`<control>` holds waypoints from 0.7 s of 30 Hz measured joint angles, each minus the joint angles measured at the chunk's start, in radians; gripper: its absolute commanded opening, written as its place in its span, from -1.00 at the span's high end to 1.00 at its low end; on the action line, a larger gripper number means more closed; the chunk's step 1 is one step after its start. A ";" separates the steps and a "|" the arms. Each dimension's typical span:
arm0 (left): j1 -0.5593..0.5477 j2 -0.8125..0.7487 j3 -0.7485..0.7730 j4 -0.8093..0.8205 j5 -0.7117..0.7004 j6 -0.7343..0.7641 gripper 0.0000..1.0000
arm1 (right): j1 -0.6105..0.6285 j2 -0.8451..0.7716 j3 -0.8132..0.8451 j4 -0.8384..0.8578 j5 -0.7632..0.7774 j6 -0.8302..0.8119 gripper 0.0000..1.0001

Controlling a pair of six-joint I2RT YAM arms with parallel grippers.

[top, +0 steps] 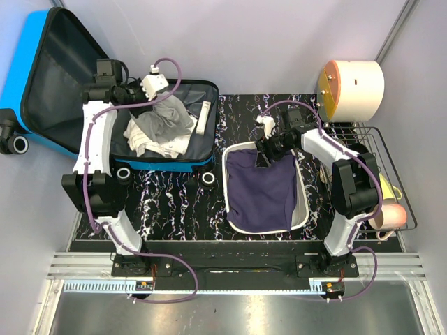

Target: Open, take out, and arrange the luggage

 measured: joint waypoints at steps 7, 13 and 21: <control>-0.205 -0.127 0.000 -0.056 0.005 -0.087 1.00 | 0.000 -0.001 -0.007 0.111 0.047 0.045 -0.52; -0.509 -0.288 -0.134 -0.053 0.028 -0.252 1.00 | -0.005 -0.121 -0.059 0.171 0.051 0.115 -0.66; -0.812 -0.277 -0.264 0.012 0.069 -0.464 1.00 | -0.082 -0.514 -0.170 0.288 0.130 0.250 -0.79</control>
